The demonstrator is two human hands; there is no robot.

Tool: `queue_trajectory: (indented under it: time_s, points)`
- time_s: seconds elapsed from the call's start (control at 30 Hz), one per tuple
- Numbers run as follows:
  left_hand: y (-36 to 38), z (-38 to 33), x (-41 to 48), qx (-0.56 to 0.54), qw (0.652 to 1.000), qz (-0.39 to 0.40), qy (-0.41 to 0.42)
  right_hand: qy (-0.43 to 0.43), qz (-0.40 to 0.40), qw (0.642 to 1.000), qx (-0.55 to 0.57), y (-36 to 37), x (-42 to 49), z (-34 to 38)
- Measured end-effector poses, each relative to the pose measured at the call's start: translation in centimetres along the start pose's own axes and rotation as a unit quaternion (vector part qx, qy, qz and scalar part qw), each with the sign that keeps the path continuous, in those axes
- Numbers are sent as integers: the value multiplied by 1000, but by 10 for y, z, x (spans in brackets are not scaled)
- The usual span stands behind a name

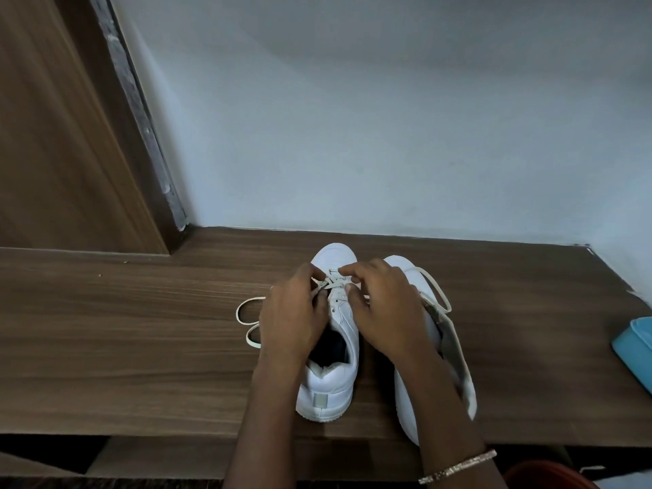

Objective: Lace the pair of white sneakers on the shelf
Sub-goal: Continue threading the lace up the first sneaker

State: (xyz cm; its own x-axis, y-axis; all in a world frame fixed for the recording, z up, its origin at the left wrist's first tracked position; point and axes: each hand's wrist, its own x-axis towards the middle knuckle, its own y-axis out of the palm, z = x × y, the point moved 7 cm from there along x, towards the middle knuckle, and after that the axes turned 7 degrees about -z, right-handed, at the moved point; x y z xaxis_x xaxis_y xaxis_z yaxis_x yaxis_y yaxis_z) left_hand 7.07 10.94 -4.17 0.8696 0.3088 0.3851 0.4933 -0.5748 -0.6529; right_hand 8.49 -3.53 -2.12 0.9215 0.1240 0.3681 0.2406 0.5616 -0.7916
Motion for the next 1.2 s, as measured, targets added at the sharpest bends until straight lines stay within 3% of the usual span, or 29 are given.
queue_trajectory:
  time_s: [0.13,0.47,0.6,0.67,0.77,1.0,1.1,1.2]
  points:
    - [-7,6,3,-31,998,-39,-45,-26,-13,996,-83,16,-4,14]
    - [-11,30,4,-144,981,-2,-131,-19,-78,991,-109,23,-5,14]
    - [-14,32,1,-128,976,-26,-171,68,-83,993,58,24,0,-5]
    - [-16,35,0,-112,974,-37,-194,137,-92,965,202,23,2,-20]
    - [-15,40,-2,-118,968,-36,-217,218,-61,897,379,26,-1,-28]
    - [-12,38,-3,-119,966,-35,-226,274,10,820,502,29,-3,-19]
    - [-10,38,-4,-118,967,-36,-224,221,21,878,424,19,1,-17]
    - [-8,40,-3,-124,965,-38,-227,142,-17,956,257,0,8,-20]
